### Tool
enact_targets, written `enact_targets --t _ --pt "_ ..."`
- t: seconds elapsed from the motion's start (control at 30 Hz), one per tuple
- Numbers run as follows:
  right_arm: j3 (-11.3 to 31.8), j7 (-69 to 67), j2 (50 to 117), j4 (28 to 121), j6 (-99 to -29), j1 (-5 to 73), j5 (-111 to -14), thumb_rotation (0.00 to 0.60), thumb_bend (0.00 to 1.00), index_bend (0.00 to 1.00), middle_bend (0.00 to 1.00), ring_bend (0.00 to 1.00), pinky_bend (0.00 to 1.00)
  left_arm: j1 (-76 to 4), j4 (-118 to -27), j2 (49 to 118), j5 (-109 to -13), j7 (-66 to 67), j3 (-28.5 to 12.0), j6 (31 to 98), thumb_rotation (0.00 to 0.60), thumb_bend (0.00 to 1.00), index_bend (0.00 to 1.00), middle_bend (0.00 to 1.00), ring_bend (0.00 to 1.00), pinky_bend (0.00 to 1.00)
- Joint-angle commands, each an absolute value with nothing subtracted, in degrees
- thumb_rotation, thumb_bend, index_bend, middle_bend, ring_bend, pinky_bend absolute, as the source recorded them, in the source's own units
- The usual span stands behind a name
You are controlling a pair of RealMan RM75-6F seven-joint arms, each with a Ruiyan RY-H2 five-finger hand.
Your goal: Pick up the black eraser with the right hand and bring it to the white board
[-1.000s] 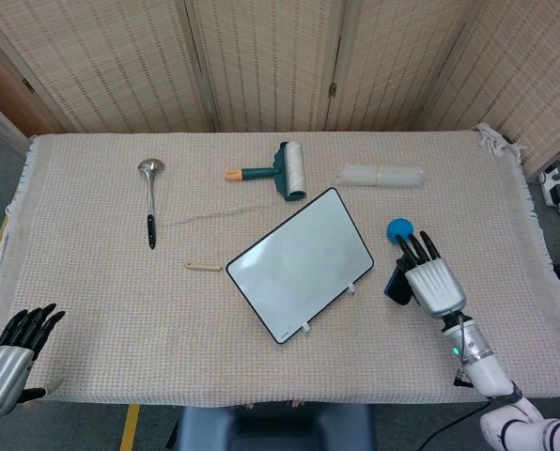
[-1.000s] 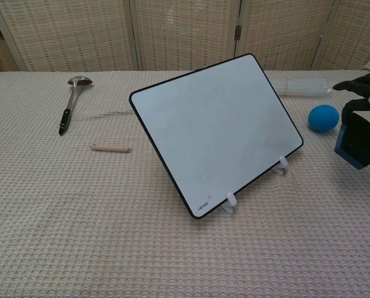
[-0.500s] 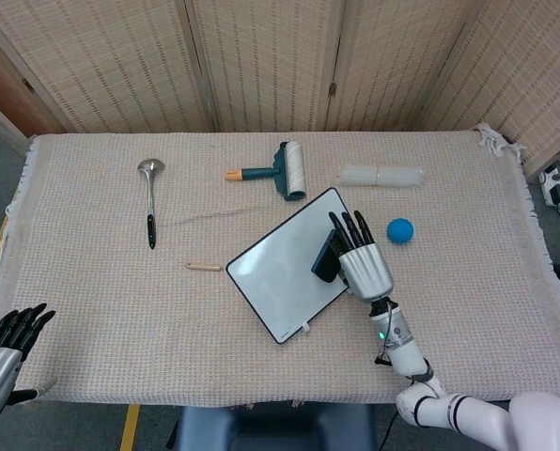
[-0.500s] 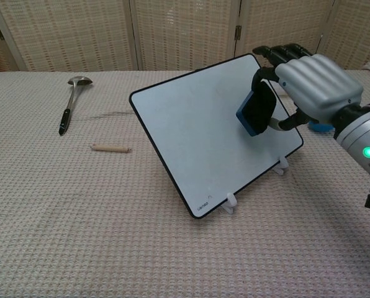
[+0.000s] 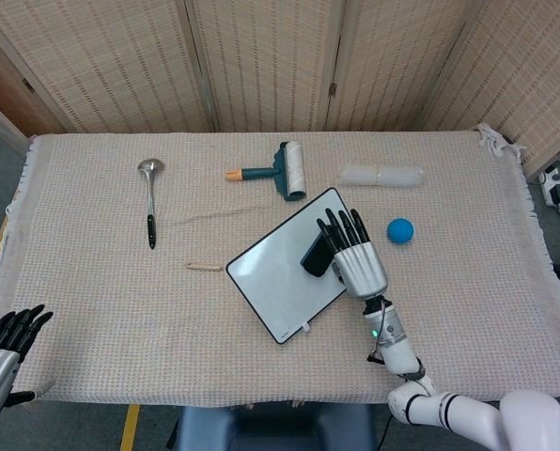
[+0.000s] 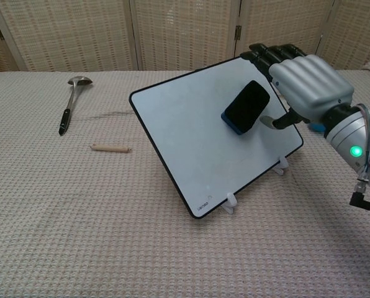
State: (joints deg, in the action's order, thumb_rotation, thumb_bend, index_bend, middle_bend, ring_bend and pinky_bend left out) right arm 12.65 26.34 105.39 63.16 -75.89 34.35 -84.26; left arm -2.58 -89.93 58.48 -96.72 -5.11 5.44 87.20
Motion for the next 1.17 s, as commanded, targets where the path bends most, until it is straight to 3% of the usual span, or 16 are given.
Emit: enact_targets --t 0.03,0.2,0.3,0.43,0.57,0.67,0.83,1.17 --pt "12.31 26.93 104.19 64.51 -75.65 33.87 -83.87 0.600 0.31 0.01 0.00 0.00 0.00 -2.64 -90.07 58.56 -96.74 -4.77 5.47 87.01 0.600 0.18 0.00 0.07 0.03 0.04" --pt "10.98 27.07 99.78 71.24 -76.82 31.54 -83.87 0.600 0.31 0.00 0.00 0.00 0.00 -2.39 -90.03 58.47 -96.93 -4.97 5.41 87.70 0.600 0.18 0.00 0.07 0.03 0.04" --pt "7.85 27.58 92.49 82.15 -79.81 26.86 -84.45 0.600 0.31 0.00 0.00 0.00 0.00 -2.41 -89.92 58.43 -96.79 -5.05 5.30 87.70 0.600 0.18 0.00 0.07 0.03 0.04" --pt "0.18 30.58 78.09 100.36 -83.04 18.15 -82.74 0.600 0.31 0.00 0.00 0.00 0.00 -2.32 -90.15 58.77 -97.10 -3.64 5.22 87.98 0.600 0.18 0.00 0.07 0.03 0.04" --pt "-8.33 28.84 65.54 109.30 -84.87 11.13 -81.82 0.600 0.31 0.00 0.00 0.00 0.00 -1.79 -90.20 59.41 -97.71 -1.72 5.17 89.10 0.600 0.18 0.00 0.07 0.03 0.04" --pt "-12.19 23.25 61.05 108.05 -88.58 5.87 -82.65 0.600 0.31 0.00 0.00 0.00 0.00 -1.10 -90.41 59.66 -98.89 -0.43 5.52 90.50 0.600 0.18 0.00 0.07 0.03 0.04" --pt "-13.91 12.52 60.10 102.31 -91.21 0.65 -83.49 0.600 0.31 0.00 0.00 0.00 0.00 0.36 -91.11 59.89 -101.20 1.46 6.12 93.54 0.600 0.18 0.00 0.07 0.03 0.04" --pt "-12.84 12.50 61.09 99.69 -90.92 -0.93 -88.90 0.600 0.31 0.00 0.00 0.00 0.00 0.81 -90.99 60.50 -102.87 3.91 6.71 93.61 0.600 0.18 0.00 0.07 0.03 0.04"
